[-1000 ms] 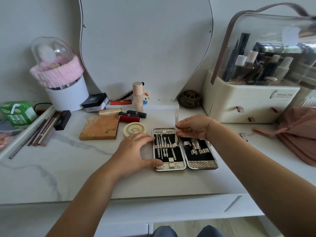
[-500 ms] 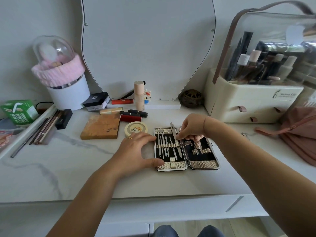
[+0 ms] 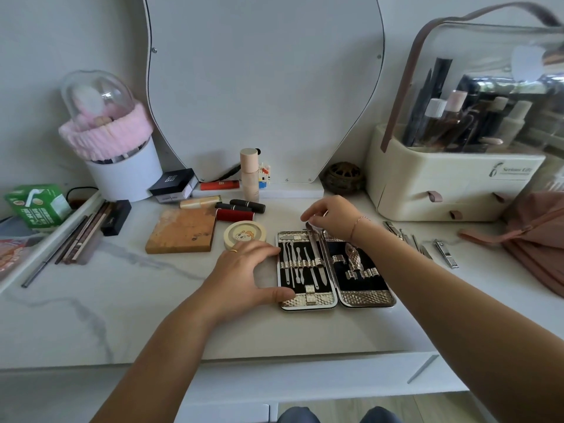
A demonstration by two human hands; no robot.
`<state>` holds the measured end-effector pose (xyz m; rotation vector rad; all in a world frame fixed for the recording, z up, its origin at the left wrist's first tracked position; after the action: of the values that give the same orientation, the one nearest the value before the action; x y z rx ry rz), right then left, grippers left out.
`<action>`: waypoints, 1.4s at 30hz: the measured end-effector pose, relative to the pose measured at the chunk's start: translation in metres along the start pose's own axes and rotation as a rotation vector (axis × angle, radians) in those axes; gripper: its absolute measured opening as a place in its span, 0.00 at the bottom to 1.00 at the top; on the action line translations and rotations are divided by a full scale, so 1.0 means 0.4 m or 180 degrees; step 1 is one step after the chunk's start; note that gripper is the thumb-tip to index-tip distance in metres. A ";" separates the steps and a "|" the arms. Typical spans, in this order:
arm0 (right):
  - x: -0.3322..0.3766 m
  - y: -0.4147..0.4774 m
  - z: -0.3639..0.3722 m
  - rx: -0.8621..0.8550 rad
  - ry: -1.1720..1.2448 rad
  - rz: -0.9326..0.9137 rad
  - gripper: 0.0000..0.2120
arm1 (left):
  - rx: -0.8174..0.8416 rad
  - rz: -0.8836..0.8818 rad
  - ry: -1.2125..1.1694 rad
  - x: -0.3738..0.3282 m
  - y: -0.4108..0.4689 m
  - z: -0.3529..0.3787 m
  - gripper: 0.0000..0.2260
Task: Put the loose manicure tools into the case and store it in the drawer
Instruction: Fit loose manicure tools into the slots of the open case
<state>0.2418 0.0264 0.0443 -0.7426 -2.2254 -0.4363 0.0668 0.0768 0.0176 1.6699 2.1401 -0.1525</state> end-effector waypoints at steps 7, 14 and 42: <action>0.003 -0.016 -0.003 0.0046 -0.0351 -0.0101 0.10 | -0.0005 -0.0009 0.0016 0.003 0.001 0.001 0.44; -0.015 -0.026 -0.009 0.0103 -0.0408 -0.0042 0.11 | 0.0015 -0.0041 0.0008 0.006 0.003 0.003 0.45; -0.125 0.043 0.070 0.2049 0.0479 0.1647 0.14 | 0.0111 -0.0096 0.0095 0.012 0.004 0.009 0.43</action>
<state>0.2655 0.0352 -0.0099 -0.8445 -1.7764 0.4462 0.0685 0.0805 0.0127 1.6701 2.1972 -0.1759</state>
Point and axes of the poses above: each hand's wrist, its own y-axis towards the middle knuckle, its own z-axis out of the palm, x = y × z, the point moved 10 cm from there along y, towards the middle knuckle, and after that the axes turned 12 degrees about y, right-handed, at the moved point
